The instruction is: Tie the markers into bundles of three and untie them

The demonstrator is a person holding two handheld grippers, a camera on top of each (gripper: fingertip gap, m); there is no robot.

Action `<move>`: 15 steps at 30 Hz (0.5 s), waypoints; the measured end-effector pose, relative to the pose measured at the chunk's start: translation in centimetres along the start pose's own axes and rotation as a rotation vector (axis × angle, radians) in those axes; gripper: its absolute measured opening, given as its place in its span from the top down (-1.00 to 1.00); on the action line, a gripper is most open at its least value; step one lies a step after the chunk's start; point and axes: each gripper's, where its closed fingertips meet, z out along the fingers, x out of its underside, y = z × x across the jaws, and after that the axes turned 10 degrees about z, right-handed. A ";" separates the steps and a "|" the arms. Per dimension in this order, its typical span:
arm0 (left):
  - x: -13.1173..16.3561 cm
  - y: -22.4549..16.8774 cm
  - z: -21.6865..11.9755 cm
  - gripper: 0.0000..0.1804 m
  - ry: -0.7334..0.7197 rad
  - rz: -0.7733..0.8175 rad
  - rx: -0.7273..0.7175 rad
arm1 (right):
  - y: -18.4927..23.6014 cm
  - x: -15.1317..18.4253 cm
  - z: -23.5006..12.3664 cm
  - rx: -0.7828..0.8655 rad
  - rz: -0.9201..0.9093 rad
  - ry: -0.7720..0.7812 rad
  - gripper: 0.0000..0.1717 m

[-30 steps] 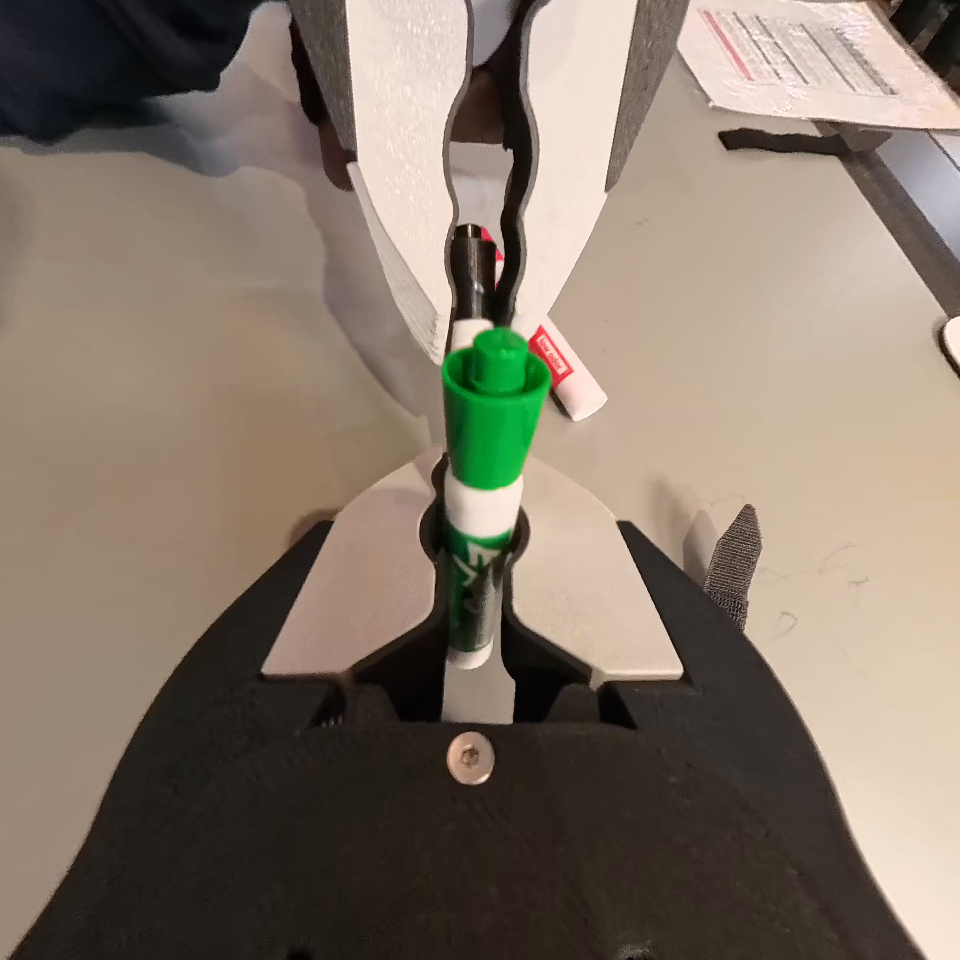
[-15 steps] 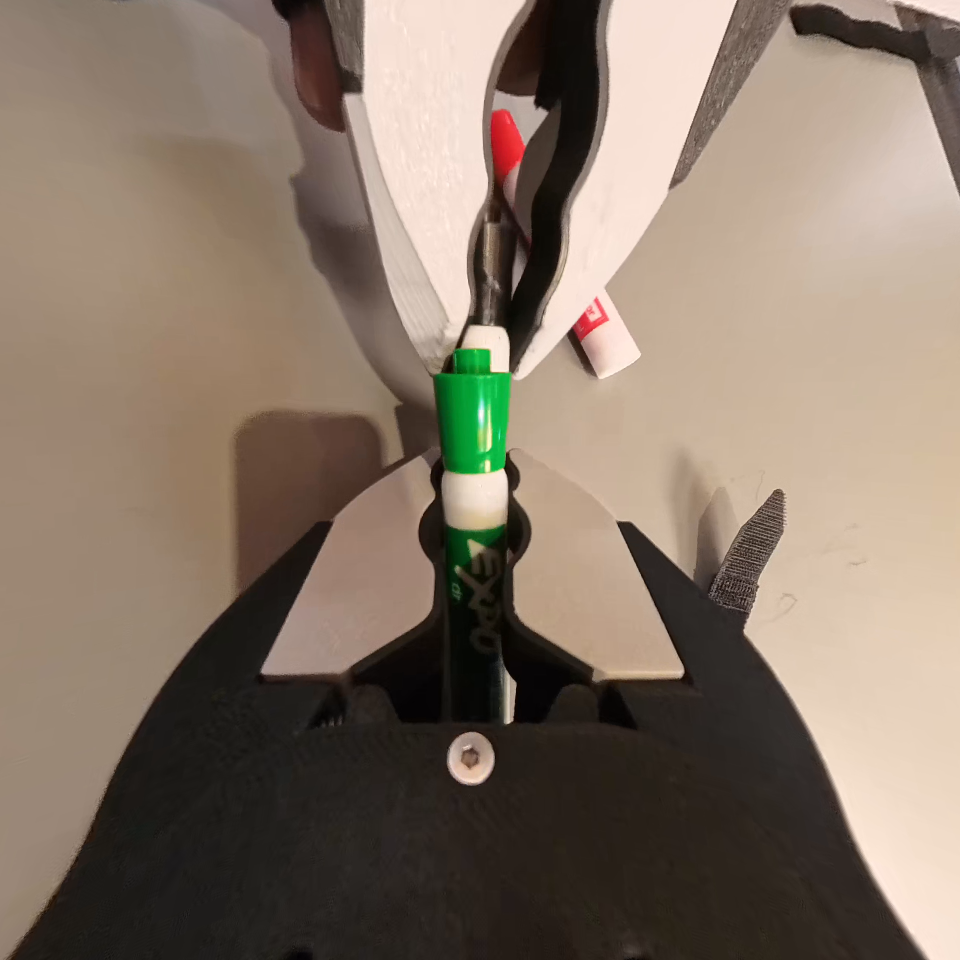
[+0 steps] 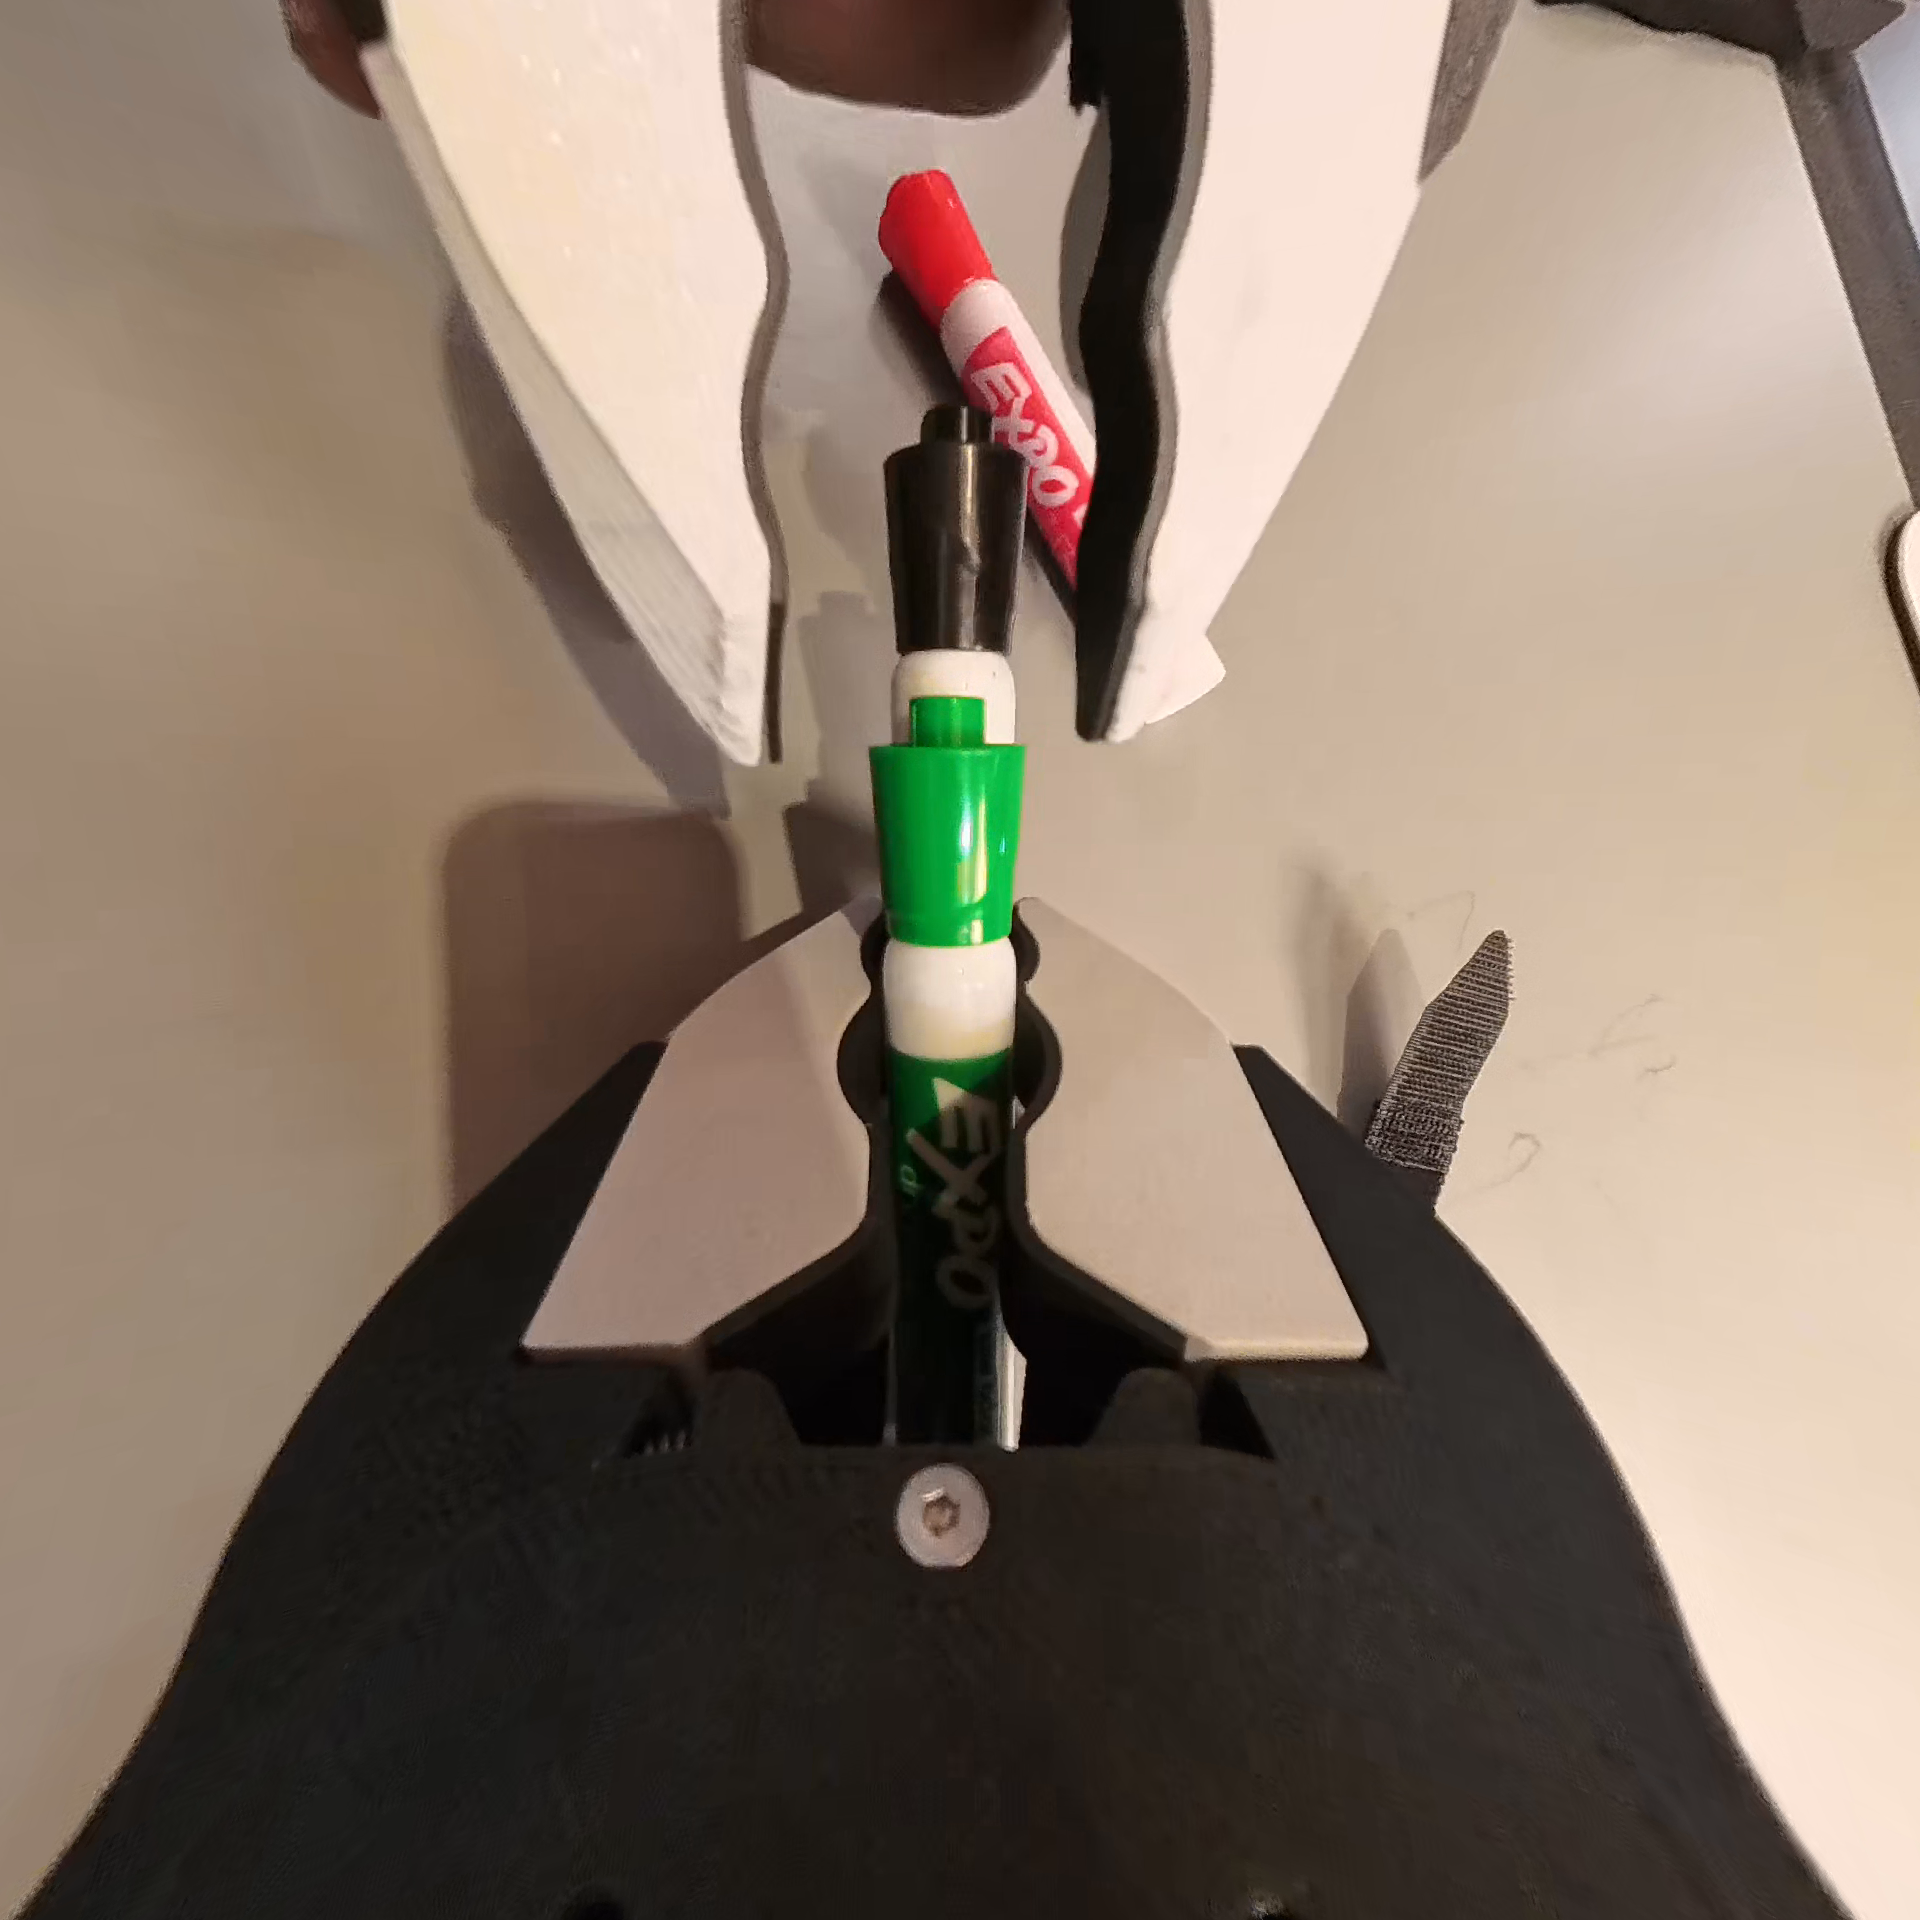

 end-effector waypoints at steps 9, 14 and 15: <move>0.0 -0.1 1.8 0.78 0.043 0.062 -0.031 | 0.1 0.3 0.0 0.019 -0.045 0.026 0.77; -0.3 -0.1 1.4 0.78 0.028 0.050 -0.016 | 0.2 -0.2 -0.2 0.013 -0.045 0.007 0.77; -0.3 -0.2 1.4 0.78 0.029 0.052 -0.015 | 0.2 -0.2 -0.2 0.011 -0.045 0.004 0.76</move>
